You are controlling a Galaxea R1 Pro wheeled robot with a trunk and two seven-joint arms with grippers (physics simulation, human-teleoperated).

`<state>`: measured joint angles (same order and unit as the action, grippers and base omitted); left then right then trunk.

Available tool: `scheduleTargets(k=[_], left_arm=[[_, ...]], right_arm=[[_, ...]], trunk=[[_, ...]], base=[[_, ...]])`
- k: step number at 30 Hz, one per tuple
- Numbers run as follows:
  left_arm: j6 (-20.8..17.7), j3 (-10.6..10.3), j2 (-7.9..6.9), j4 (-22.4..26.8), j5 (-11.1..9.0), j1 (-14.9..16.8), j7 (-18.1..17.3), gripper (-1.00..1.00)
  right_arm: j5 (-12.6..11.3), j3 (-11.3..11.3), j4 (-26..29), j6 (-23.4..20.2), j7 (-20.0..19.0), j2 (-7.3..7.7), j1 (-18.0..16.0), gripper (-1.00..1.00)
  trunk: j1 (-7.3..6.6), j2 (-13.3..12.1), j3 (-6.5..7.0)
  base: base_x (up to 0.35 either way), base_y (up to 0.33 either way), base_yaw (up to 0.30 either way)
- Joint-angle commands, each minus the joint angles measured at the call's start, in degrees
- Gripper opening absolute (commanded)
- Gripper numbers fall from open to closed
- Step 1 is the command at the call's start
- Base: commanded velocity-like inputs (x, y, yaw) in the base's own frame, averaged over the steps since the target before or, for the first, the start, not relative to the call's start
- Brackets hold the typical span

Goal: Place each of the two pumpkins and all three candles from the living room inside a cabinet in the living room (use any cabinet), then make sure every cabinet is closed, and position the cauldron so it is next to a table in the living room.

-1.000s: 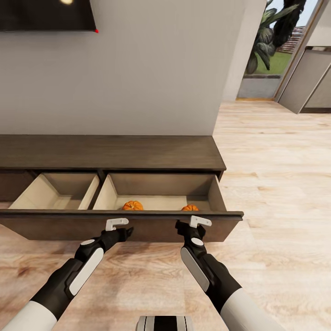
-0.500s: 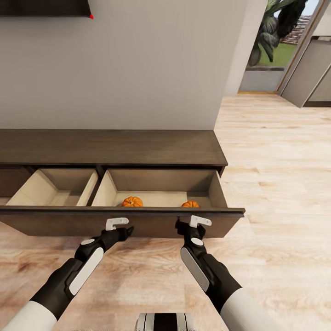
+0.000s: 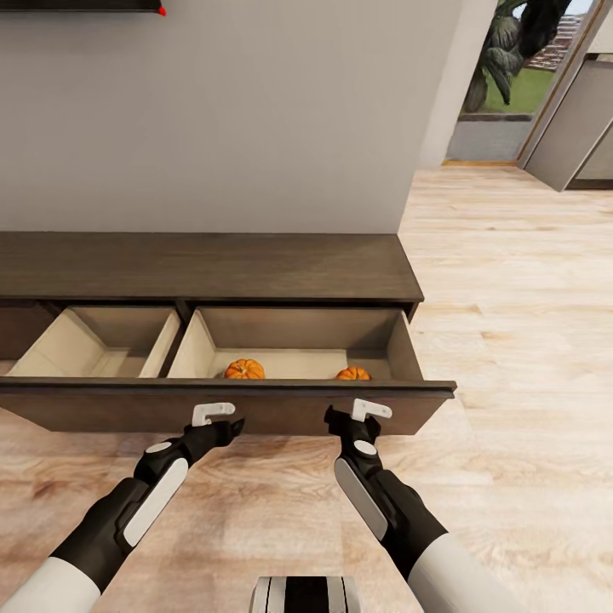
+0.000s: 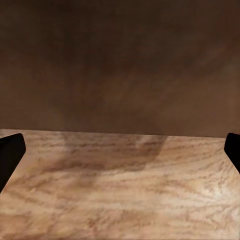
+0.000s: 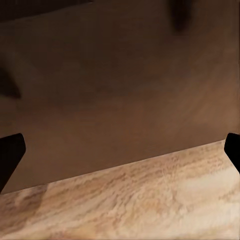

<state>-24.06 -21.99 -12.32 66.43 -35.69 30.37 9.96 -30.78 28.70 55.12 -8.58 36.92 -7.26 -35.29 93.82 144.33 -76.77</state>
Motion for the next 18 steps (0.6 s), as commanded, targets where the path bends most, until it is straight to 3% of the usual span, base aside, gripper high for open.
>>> scheduleTargets(k=[1,4,10,18], left_arm=[[-0.1,-0.2,-0.07,0.1,-0.6,0.0,0.6,1.00],[0.7,-0.3,-0.07,0.1,-0.6,0.0,0.6,1.00],[8.6,-0.3,-0.08,0.0,-0.6,-0.1,0.2,1.00],[9.9,-0.3,-0.08,0.0,-0.6,-0.2,0.1,1.00]], right_arm=[[-0.2,0.1,0.1,0.1,0.4,0.07,0.0,1.00],[-0.2,0.2,0.1,1.7,0.4,0.13,0.0,1.00],[1.3,0.2,0.1,2.7,0.4,0.10,0.0,1.00],[1.7,0.1,0.0,2.9,0.3,0.06,0.0,1.00]], trunk=[[-0.01,0.0,-0.04],[-0.01,0.0,-0.04],[-0.01,0.0,-0.04],[-0.01,0.0,-0.04]], base=[[0.000,0.000,0.000],[0.000,0.000,0.000],[0.000,0.000,0.000],[0.000,0.000,0.000]])
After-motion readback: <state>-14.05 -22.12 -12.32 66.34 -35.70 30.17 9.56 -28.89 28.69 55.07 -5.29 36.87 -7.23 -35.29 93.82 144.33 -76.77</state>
